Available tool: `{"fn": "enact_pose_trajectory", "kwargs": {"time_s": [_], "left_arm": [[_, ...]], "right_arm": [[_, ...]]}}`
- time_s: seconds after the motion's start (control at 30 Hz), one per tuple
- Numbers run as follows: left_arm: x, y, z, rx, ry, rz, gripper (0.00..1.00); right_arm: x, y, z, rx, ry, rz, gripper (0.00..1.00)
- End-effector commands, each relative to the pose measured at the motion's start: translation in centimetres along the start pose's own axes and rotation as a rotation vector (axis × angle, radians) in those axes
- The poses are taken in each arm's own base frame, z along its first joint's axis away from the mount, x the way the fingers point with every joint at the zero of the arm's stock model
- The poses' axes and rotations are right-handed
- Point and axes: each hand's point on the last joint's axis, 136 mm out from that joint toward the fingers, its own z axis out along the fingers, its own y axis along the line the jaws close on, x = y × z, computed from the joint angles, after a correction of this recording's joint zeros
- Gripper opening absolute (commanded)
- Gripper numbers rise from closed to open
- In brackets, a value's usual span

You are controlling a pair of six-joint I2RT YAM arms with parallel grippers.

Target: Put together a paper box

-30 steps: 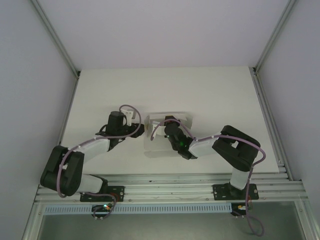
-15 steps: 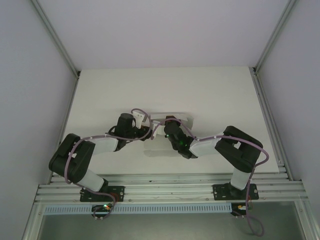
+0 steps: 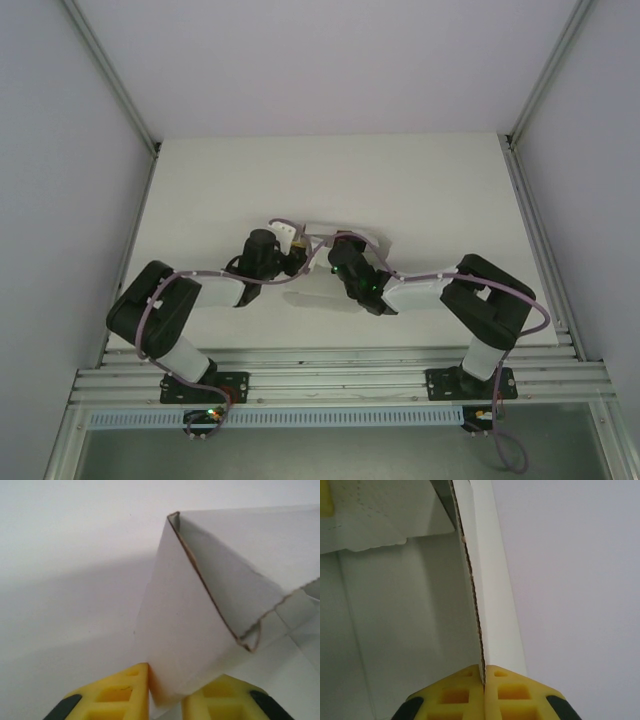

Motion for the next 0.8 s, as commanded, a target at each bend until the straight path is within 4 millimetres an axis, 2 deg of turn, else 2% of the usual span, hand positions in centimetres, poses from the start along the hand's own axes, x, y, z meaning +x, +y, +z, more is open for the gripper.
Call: {"fn": "enact_pose_trajectory", "kwargs": {"time_s": [0.0, 0.07, 0.13, 0.2, 0.23, 0.33, 0.5, 0.63, 0.7, 0.77], "left_arm": [[-1.2, 0.6, 0.2, -0.045, -0.073, 0.052, 0.14], [-0.9, 0.5, 0.3, -0.043, -0.072, 0.058, 0.11], [-0.8, 0.5, 0.4, -0.041, -0.073, 0.062, 0.09], [-0.5, 0.4, 0.5, -0.036, -0.067, 0.067, 0.08], [-0.5, 0.3, 0.6, -0.032, -0.065, 0.071, 0.08], [-0.2, 0.0, 0.7, -0.024, -0.062, 0.083, 0.07], [-0.1, -0.5, 0.7, -0.011, -0.068, 0.116, 0.07], [0.0, -0.8, 0.6, -0.003, -0.086, 0.138, 0.07], [0.2, -0.9, 0.7, -0.003, -0.091, 0.146, 0.08], [0.3, -1.1, 1.0, -0.006, -0.098, 0.158, 0.08]], "right_arm": [[-0.6, 0.7, -1.2, -0.079, -0.052, 0.089, 0.14], [-0.8, 0.5, -1.7, -0.098, -0.071, 0.132, 0.21], [-1.0, 0.0, -2.3, -0.112, -0.089, 0.189, 0.32], [-1.2, -0.6, -3.1, -0.13, -0.114, 0.263, 0.5], [-1.3, -1.0, -3.7, -0.139, -0.133, 0.309, 0.56], [-1.8, -2.1, -5.1, -0.19, -0.192, 0.465, 0.68], [-0.7, -5.9, -6.3, -0.254, -0.232, 0.802, 0.81], [0.6, -9.0, -6.1, -0.348, -0.218, 1.069, 0.82], [0.9, -9.7, -5.6, -0.38, -0.185, 1.131, 0.83], [0.7, -9.3, -4.9, -0.439, -0.145, 1.135, 0.83]]}}
